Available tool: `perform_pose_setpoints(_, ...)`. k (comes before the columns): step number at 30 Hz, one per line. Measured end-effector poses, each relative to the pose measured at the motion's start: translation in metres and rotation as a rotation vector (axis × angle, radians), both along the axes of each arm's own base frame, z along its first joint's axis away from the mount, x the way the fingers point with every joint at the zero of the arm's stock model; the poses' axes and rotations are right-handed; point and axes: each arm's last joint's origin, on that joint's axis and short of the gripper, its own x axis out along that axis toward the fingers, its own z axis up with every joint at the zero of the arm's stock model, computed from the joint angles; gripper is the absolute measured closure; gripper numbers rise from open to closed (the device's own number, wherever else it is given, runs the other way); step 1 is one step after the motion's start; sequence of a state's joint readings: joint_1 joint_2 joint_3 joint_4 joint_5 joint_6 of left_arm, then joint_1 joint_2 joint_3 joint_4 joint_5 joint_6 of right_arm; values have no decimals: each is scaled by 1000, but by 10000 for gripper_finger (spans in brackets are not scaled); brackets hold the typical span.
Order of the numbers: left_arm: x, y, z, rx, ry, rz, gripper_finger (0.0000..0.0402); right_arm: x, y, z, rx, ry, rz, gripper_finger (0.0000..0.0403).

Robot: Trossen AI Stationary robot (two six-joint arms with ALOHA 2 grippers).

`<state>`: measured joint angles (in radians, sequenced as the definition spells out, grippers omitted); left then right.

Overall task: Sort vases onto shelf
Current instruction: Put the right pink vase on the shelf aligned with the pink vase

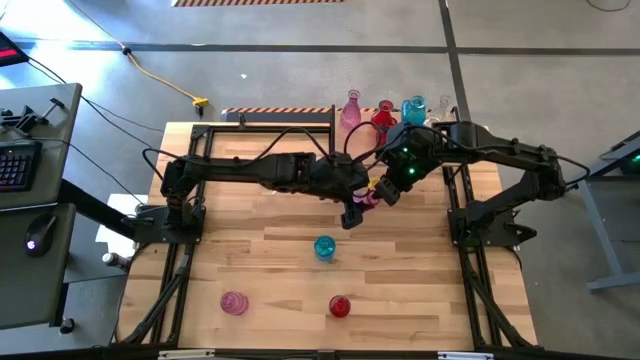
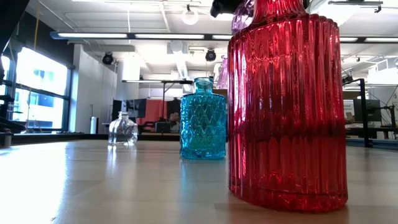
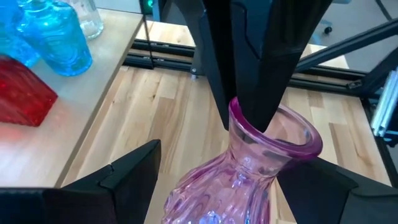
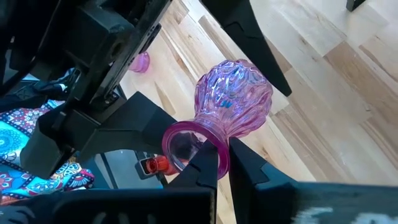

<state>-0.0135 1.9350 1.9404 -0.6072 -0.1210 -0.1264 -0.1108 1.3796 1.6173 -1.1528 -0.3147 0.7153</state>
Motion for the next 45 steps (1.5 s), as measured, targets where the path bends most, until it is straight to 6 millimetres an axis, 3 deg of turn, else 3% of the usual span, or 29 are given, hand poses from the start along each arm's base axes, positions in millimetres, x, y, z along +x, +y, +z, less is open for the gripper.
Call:
perform_pose_setpoints(16, 0, -1, 0, -36, -1, -58, 126, 0, 0, 0, 9, -2, 7, 403)
perform_pose_setpoints(31, 0, -2, 0, -46, -4, -73, 289, 1, -1, 1, -4, -7, -27, 403)
perform_pose_setpoints(45, 1, -4, 0, -51, -7, -78, 295, 1, -1, 1, 0, -7, -25, 403)
